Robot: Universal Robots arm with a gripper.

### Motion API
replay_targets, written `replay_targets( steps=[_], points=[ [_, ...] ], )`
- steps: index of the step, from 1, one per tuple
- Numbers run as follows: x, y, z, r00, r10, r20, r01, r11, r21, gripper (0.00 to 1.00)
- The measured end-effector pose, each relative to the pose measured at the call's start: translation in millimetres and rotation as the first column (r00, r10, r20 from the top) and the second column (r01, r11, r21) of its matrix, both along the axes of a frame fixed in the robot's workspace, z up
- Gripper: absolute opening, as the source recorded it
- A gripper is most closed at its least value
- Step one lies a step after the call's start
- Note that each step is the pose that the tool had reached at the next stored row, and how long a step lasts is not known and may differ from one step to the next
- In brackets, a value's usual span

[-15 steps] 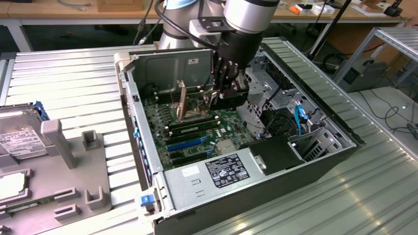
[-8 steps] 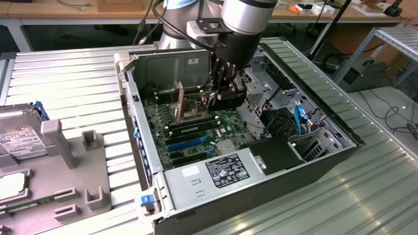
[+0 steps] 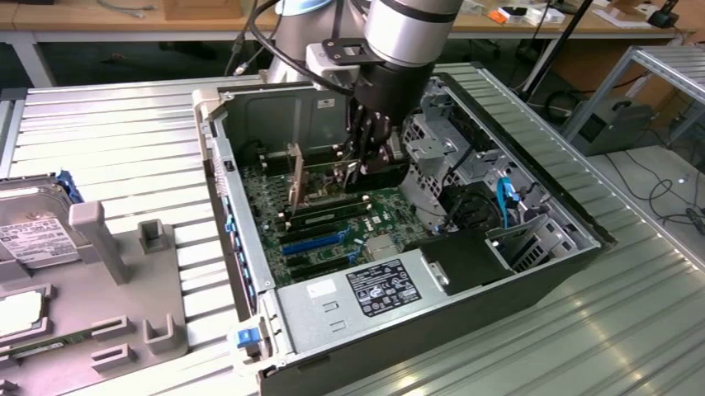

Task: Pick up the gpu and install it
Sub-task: 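Insert the gpu into the slot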

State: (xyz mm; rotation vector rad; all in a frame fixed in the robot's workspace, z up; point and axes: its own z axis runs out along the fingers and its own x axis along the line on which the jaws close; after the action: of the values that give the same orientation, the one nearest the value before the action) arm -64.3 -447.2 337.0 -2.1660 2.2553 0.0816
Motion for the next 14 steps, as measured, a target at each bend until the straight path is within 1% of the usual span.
replay_targets(
  steps=[5,9,11,12,13,14],
  points=[
    [-5.6,-2.4,-6.3,1.0000,0.000,0.0000,0.000,1.0000,0.0000,0.27],
    [-9.1,-3.7,-8.9,1.0000,0.000,0.0001,0.000,1.0000,-0.0002,0.27],
    [-13.3,-4.9,-11.2,1.0000,0.000,0.0001,0.000,1.0000,-0.0006,0.27],
    [-15.0,-6.1,-12.4,1.0000,0.000,0.0000,0.000,1.0000,-0.0014,0.27],
    [-16.7,-8.2,-14.9,1.0000,0.000,0.0001,0.000,1.0000,-0.0033,0.27],
    [-17.6,-9.2,-16.4,1.0000,0.000,0.0000,0.000,1.0000,-0.0048,0.27]
  ],
)
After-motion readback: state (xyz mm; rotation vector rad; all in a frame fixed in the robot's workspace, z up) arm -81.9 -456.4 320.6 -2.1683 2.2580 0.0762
